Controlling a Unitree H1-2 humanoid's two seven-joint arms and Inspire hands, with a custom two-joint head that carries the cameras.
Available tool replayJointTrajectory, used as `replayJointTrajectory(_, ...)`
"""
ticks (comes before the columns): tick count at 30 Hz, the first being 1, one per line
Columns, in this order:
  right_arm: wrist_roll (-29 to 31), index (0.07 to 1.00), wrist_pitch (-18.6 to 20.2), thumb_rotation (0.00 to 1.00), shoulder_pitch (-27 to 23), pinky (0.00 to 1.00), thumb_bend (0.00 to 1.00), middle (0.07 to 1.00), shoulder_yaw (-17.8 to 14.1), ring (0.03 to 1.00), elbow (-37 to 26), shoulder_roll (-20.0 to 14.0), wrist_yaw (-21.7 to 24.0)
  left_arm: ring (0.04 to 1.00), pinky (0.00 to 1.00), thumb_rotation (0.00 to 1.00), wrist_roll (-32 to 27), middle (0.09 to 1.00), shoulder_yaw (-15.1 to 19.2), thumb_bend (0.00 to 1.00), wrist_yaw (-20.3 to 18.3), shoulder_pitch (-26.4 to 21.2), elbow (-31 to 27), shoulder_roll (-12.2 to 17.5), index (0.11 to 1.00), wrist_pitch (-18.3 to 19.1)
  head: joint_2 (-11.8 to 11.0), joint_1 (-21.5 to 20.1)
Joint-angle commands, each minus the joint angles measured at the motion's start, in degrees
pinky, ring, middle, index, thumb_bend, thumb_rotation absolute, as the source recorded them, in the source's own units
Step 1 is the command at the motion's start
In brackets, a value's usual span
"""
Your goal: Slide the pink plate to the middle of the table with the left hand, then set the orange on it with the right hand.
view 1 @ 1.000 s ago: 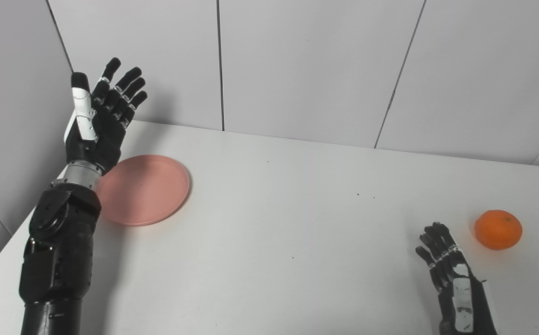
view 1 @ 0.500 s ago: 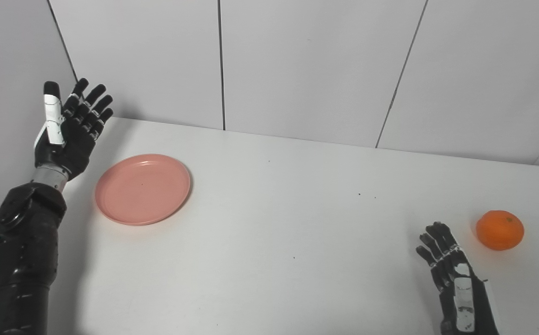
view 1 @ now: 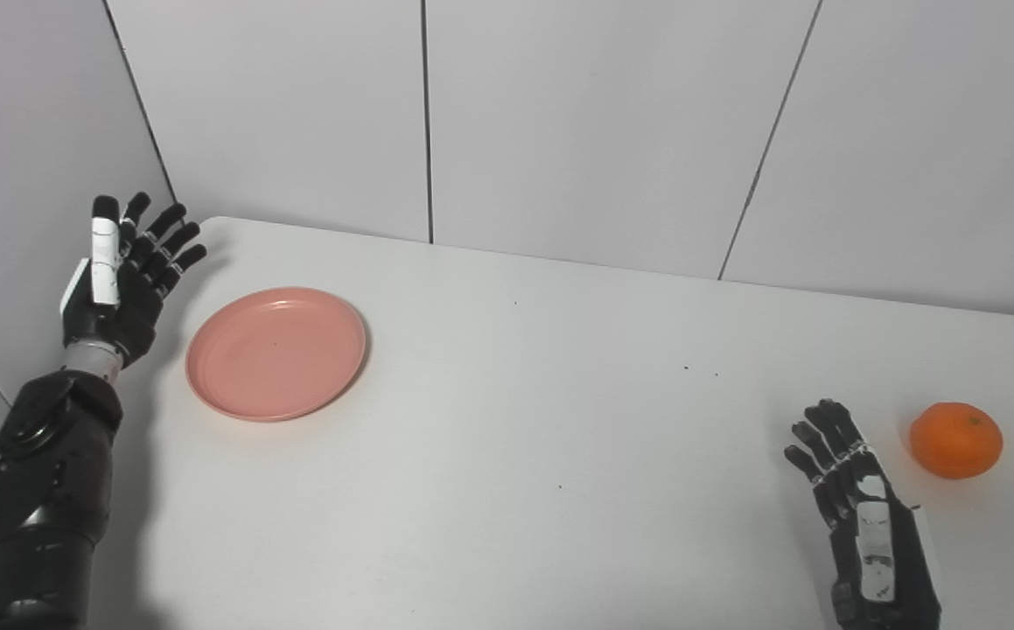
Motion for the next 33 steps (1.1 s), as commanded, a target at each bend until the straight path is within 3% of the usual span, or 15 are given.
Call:
replayJointTrajectory(1, 0.47, 0.884, -1.27, 0.93, 2.81, 0.87, 0.86, 0.899, 0.16, 0.892, 5.85, 0.67, 0.74, 0.858, 0.79, 0.78, 1.11, 0.867, 0.15, 1.00, -1.82, -4.26, 2.75, 2.85, 0.981, -5.12, 0.00, 0.23)
replayJointTrajectory(5, 0.22, 0.885, -1.44, 0.93, 2.77, 0.86, 0.86, 0.899, 0.12, 0.891, 6.06, 0.54, 0.72, 0.861, 0.81, 0.78, 1.68, 0.863, -0.07, 1.00, -3.31, -5.80, 8.65, 3.68, 0.956, -8.32, 0.00, 0.23)
replayJointTrajectory(12, 0.34, 0.884, -1.75, 0.94, 2.60, 0.86, 0.85, 0.900, 0.11, 0.891, 6.55, 0.52, 1.02, 0.851, 0.76, 0.79, 3.30, 0.858, -1.40, 1.00, -5.89, -8.17, 17.40, 4.56, 0.959, -12.22, 0.00, -0.35)
replayJointTrajectory(16, 0.11, 0.884, -1.34, 0.94, 2.66, 0.85, 0.85, 0.898, 0.10, 0.888, 6.27, 0.66, 0.83, 0.810, 0.77, 0.76, 2.68, 0.843, -1.36, 1.00, -10.32, -10.03, 26.36, 5.21, 0.961, -15.92, 0.16, -0.25)
replayJointTrajectory(19, 0.06, 0.886, -1.03, 0.93, 2.72, 0.86, 0.86, 0.899, 0.21, 0.889, 6.00, 0.77, 0.79, 0.806, 0.78, 0.75, 2.80, 0.837, -1.36, 1.00, -11.50, -10.44, 29.16, 5.17, 0.966, -17.50, 0.14, -0.67)
replayJointTrajectory(24, -0.40, 0.887, -0.89, 0.94, 2.78, 0.85, 0.85, 0.899, 0.41, 0.889, 5.58, 1.00, 0.58, 0.870, 0.86, 0.82, 3.46, 0.874, -2.23, 1.00, -11.83, -9.43, 28.63, 3.88, 0.994, -18.72, 0.15, -0.71)
replayJointTrajectory(28, -0.45, 0.890, -0.69, 0.94, 2.81, 0.85, 0.85, 0.901, 0.38, 0.887, 5.35, 1.17, 0.48, 0.895, 0.89, 0.85, 3.50, 0.876, -3.32, 1.00, -11.95, -7.08, 23.23, 2.18, 1.000, -17.94, 0.36, -0.69)
replayJointTrajectory(33, -0.55, 0.888, -1.07, 0.94, 2.66, 0.85, 0.85, 0.899, 0.38, 0.886, 5.70, 1.17, 0.58, 0.893, 0.90, 0.87, 3.96, 0.875, -4.43, 1.00, -12.66, -5.76, 21.36, 1.73, 0.986, -17.76, 0.31, -0.74)
